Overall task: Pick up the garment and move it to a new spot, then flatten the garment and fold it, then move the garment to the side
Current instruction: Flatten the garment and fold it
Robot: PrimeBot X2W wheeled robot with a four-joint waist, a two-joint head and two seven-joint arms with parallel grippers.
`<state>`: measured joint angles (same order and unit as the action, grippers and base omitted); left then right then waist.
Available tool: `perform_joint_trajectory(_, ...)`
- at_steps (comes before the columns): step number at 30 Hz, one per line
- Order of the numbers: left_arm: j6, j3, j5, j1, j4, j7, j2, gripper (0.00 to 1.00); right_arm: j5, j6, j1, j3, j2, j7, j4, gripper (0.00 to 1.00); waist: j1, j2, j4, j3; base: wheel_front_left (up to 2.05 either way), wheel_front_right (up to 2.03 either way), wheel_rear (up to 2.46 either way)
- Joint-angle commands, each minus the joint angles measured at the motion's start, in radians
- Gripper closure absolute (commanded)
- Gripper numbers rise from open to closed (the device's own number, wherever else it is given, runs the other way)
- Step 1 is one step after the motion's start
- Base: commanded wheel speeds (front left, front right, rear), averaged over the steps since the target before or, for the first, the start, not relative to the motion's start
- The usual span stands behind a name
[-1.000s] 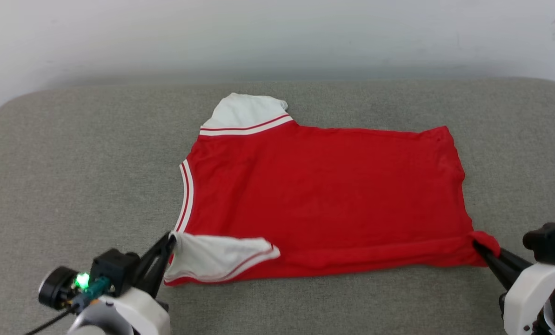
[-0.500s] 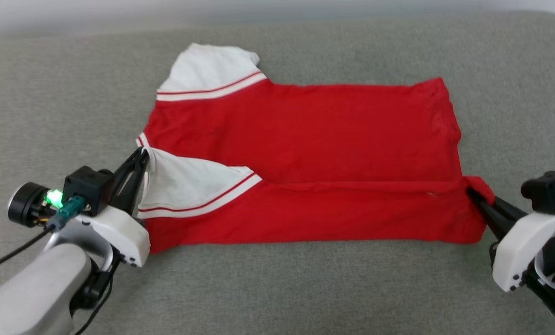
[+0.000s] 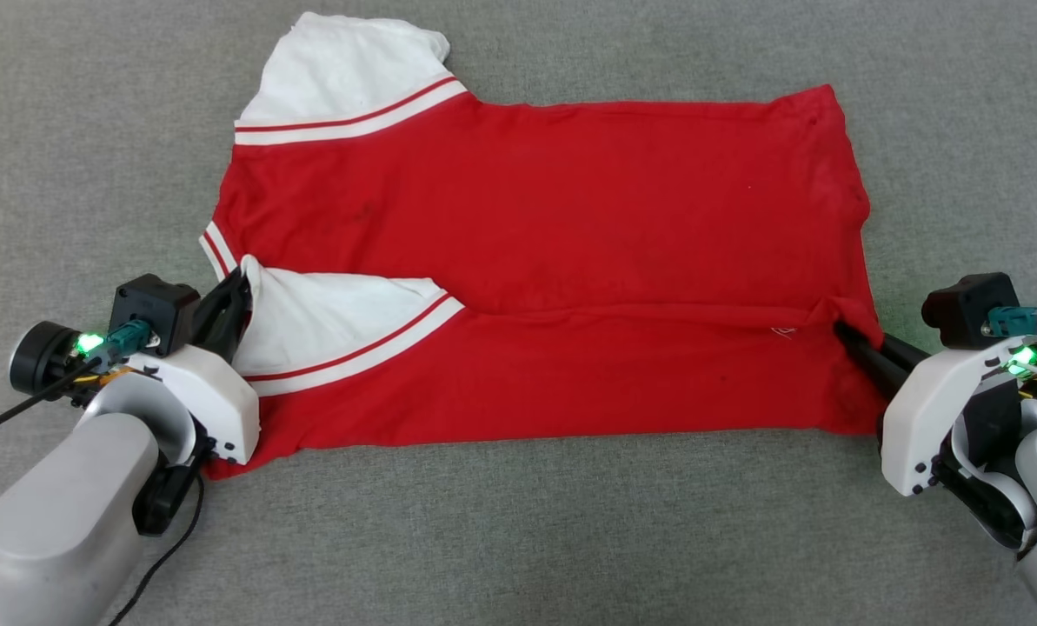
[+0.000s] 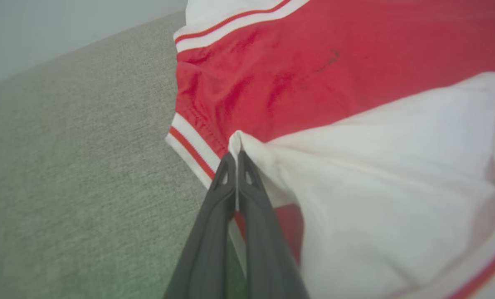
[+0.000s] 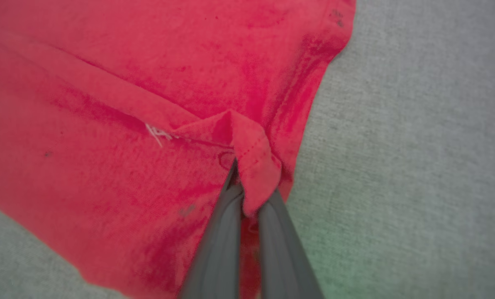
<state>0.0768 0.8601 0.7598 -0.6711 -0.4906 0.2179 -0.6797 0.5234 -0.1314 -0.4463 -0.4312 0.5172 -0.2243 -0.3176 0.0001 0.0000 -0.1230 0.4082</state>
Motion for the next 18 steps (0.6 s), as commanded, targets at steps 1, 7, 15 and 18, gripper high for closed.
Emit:
perform_joint_trajectory(1, -0.014, 0.013, 0.006, 0.005, -0.038, -0.009, 0.018, 1.00, 0.008, 0.001, -0.007, -0.013, -0.001, 0.005, -0.026, 1.00, -0.0001, 0.0000, 0.004, -0.008, 0.00, 0.00, 0.00)
perform_joint_trajectory(7, -0.054, 0.014, 0.010, -0.029, -0.108, 0.003, 0.041, 0.00, 0.016, 0.002, -0.030, -0.019, 0.016, 0.060, -0.037, 0.00, -0.0001, 0.0000, 0.015, -0.060, 0.00, 0.00, 0.00)
perform_joint_trajectory(15, -0.066, 0.006, 0.000, -0.096, -0.046, -0.038, -0.004, 0.00, 0.016, 0.001, 0.023, 0.022, 0.041, 0.110, 0.028, 0.00, -0.0001, 0.0000, 0.051, -0.139, 0.00, 0.00, 0.00)
perform_joint_trajectory(18, -0.071, 0.013, 0.008, -0.121, 0.012, -0.114, -0.030, 0.00, 0.008, 0.001, 0.048, 0.046, 0.042, 0.110, 0.047, 0.00, -0.0001, 0.0000, 0.063, -0.160, 0.00, 0.00, 0.00)
